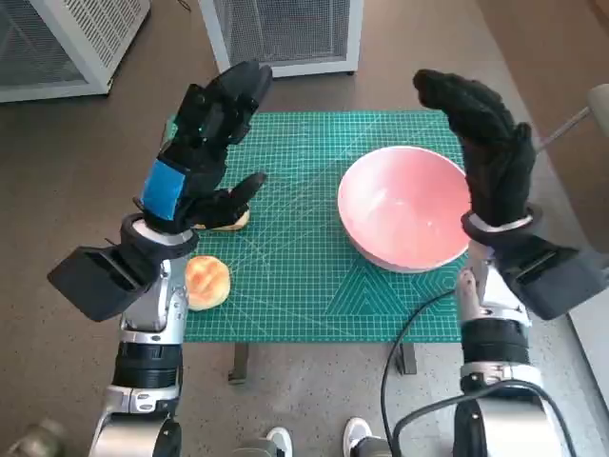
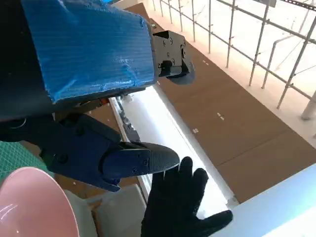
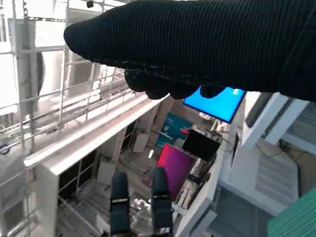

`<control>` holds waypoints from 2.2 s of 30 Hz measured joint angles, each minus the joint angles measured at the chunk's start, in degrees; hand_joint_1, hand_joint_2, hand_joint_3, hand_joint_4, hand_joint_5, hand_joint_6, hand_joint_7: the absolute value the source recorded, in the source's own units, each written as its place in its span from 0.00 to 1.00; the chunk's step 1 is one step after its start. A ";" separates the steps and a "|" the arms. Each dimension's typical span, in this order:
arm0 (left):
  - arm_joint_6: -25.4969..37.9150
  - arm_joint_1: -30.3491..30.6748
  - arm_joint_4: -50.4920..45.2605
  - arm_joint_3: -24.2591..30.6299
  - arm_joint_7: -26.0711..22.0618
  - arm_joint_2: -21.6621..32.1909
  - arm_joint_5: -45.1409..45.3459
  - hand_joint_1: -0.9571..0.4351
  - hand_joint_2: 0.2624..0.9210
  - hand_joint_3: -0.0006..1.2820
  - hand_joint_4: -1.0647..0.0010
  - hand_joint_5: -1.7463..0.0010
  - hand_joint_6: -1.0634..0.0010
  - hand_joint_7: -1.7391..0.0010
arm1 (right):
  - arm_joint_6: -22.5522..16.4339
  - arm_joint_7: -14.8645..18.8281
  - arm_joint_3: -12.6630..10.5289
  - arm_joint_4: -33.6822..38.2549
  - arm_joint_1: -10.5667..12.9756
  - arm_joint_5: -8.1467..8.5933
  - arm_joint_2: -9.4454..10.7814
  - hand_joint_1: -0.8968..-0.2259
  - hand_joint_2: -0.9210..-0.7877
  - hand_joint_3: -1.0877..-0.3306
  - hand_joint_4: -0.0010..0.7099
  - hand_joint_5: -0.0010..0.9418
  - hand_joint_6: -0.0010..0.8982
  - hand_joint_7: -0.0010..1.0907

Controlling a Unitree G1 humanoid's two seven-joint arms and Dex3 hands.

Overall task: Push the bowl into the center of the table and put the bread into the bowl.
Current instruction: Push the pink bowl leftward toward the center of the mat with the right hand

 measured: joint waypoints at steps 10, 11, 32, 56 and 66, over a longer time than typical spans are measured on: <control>-0.04 0.02 0.03 0.57 0.10 0.38 0.26 0.31 1.00 0.32 0.84 1.00 1.00 0.66 | 2.25 -5.51 -5.22 15.00 -5.25 -0.18 -6.22 0.52 0.00 0.50 0.28 0.00 0.00 0.50; -0.06 0.02 0.03 0.59 0.10 0.38 0.30 0.31 1.00 0.32 0.84 1.00 1.00 0.66 | 2.82 -6.27 -5.52 15.96 -5.48 -0.18 -6.55 0.52 0.00 0.50 0.28 0.00 0.00 0.50; -2.68 0.03 1.70 1.28 0.11 0.75 0.77 0.29 1.00 0.31 0.84 1.00 1.00 0.67 | 20.39 -18.38 -7.78 25.47 -5.70 -2.73 -7.14 0.52 0.00 0.40 0.17 0.00 0.03 0.39; -5.20 2.23 2.46 3.02 0.70 2.95 2.55 0.25 1.00 0.30 0.84 1.00 1.00 0.70 | 31.46 -22.16 -9.28 26.66 -4.70 -5.52 -0.02 0.49 0.00 0.41 0.24 0.02 0.06 0.35; -5.17 4.09 2.15 3.85 1.05 3.50 2.49 0.26 1.00 0.29 0.83 1.00 0.97 0.72 | 31.56 -20.22 -11.07 26.66 -4.99 -5.01 3.30 0.52 0.00 0.38 0.22 0.01 0.09 0.37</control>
